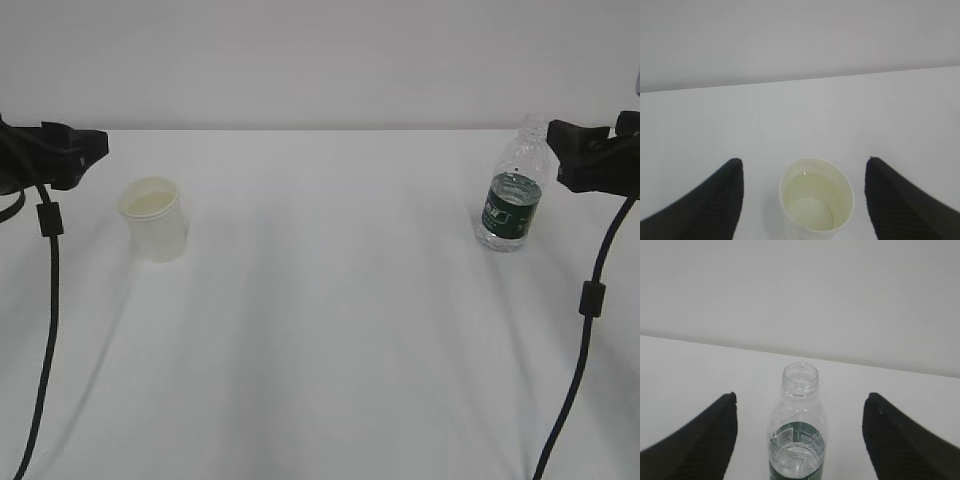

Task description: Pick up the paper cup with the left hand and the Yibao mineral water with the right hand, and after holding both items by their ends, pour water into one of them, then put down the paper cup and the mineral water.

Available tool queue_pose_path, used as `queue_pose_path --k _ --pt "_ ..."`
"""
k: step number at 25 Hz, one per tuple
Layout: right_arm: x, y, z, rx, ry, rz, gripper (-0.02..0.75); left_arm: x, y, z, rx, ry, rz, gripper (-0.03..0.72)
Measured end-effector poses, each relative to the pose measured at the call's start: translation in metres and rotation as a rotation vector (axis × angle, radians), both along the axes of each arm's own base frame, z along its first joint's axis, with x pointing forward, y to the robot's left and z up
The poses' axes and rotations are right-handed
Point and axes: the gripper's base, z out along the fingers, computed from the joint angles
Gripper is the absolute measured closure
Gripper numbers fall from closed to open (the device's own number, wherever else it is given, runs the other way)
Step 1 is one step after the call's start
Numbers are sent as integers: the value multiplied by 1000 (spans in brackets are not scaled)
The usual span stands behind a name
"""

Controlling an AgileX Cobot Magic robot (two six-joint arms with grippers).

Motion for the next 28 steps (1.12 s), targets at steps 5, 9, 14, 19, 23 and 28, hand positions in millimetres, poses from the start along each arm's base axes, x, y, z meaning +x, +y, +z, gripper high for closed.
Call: queue_pose_path --k 5,9,14,19,23,28 --pt "0 0 1 0 -4 0 148 -3 1 8 -1 -20 3 157" --pt "0 0 1 0 -4 0 148 -4 1 12 -2 -32 3 158" --pt "-1 0 4 1 -14 0 148 -4 1 12 -2 -32 3 159" --pt "-4 0 11 17 -35 -3 148 -4 1 12 -2 -32 3 159" --pt "-7 -1 16 14 -24 -7 148 -5 1 14 -4 -37 4 163" --pt "-14 -2 24 7 -1 -14 148 -6 1 17 -3 -43 6 197"
